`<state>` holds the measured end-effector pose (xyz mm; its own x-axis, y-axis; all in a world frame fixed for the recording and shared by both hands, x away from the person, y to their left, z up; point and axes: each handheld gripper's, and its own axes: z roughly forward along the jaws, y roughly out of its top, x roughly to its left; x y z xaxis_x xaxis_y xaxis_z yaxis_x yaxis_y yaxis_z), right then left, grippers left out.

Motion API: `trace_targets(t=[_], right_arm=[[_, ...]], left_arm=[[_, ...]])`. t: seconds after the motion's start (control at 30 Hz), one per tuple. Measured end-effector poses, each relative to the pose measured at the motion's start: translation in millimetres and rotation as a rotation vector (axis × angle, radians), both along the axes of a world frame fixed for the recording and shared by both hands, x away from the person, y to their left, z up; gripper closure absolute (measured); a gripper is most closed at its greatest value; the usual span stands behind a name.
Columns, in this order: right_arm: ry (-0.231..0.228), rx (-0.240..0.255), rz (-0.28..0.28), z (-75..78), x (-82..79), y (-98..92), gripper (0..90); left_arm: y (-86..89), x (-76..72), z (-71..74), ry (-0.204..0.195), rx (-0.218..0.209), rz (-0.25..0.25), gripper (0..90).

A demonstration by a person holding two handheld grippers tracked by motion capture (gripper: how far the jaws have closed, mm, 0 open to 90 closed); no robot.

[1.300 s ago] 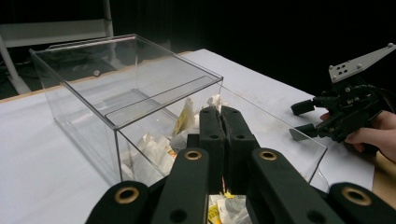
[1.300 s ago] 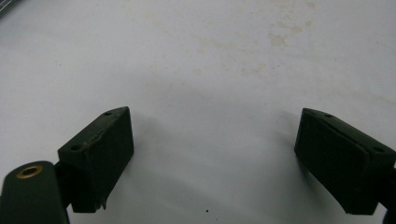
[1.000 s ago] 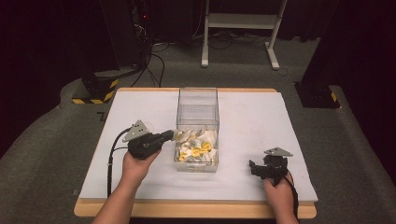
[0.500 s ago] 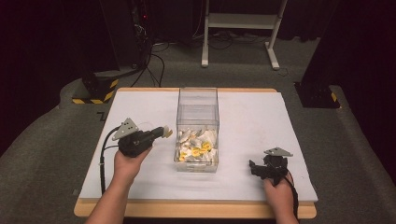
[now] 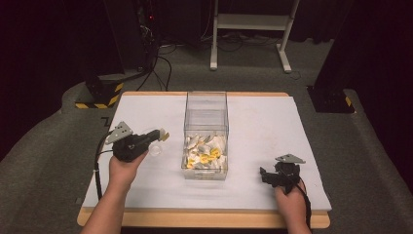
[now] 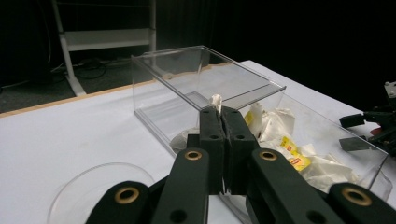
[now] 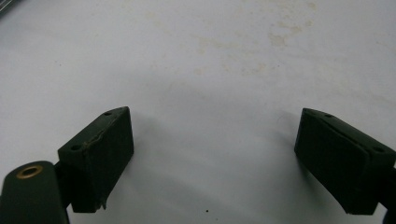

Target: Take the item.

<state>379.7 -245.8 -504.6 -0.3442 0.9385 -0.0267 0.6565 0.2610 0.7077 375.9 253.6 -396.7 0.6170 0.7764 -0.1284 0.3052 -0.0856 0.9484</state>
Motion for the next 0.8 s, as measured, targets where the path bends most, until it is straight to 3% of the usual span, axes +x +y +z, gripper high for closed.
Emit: trace_targets(t=[0.37,0.8], right_arm=[[-0.001,-0.001,0.0,0.0,0.0,0.0,11.6],[-0.001,-0.001,0.001,0.0,0.1,-0.1,11.6]], left_arm=[[14.7,2.6,-0.6,0.004,-0.006,0.034,88.1],[27.5,11.0,-5.6,0.01,0.017,0.075,88.1]])
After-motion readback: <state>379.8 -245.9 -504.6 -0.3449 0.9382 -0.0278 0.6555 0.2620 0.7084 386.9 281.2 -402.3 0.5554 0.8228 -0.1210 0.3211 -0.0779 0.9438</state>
